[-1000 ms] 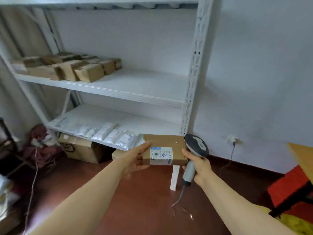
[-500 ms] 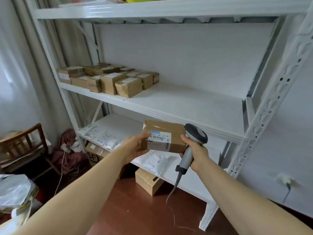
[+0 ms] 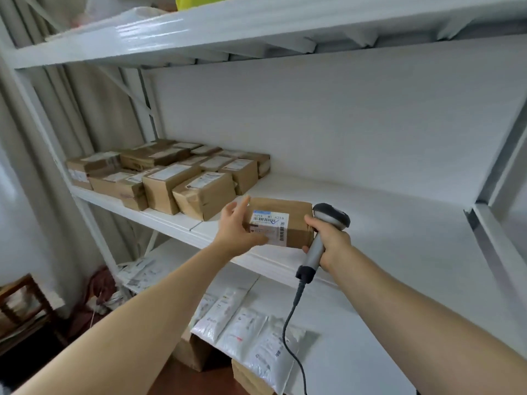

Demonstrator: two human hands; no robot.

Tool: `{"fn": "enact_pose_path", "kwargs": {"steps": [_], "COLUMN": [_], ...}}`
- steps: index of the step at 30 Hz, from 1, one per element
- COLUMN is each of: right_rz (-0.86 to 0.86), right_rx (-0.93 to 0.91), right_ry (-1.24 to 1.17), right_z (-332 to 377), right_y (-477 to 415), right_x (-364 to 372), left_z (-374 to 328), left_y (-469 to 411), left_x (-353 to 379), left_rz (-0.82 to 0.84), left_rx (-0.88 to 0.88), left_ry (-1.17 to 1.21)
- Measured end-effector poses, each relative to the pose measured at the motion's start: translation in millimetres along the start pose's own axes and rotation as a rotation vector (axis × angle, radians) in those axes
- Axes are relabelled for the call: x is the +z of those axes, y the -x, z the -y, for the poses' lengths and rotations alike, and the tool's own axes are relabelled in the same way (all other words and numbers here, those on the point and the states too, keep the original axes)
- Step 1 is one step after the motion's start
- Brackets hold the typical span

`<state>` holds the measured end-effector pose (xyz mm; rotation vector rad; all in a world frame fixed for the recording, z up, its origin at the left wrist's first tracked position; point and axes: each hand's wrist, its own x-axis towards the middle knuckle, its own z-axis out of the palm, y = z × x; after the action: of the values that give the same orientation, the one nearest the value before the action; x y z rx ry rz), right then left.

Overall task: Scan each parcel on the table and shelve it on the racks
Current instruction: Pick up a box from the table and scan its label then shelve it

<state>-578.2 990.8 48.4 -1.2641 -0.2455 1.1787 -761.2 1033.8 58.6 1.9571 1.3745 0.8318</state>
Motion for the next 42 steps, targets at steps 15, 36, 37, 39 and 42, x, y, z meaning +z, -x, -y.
{"fn": "enact_pose_path", "kwargs": {"steps": [15, 36, 37, 39, 42], "right_rz": [-0.157, -0.169, -0.152, -0.140, -0.165], "right_rx": [0.077, 0.075, 0.060, 0.038, 0.037], "right_ry": [0.068, -0.297, -0.307, -0.264, -0.179], "right_z": [42.2, 70.4, 72.1, 77.1, 82.3], "right_y": [-158.1, -264.5, -266.0, -266.8, -267.9], "right_x": [53.4, 124.6, 125.5, 125.5, 122.1], "left_z": [38.7, 42.5, 40.0, 37.2, 33.5], "left_y": [-197.9, -348.6, -353.3, -365.5, -386.6], "left_x": [52.4, 76.7, 77.4, 78.0, 79.7], "left_rz": [0.120, 0.201, 0.173, 0.142, 0.108], "left_rx": [0.232, 0.287, 0.290, 0.323, 0.410], "left_ry": [-0.314, -0.831, -0.852, -0.878, -0.910]}}
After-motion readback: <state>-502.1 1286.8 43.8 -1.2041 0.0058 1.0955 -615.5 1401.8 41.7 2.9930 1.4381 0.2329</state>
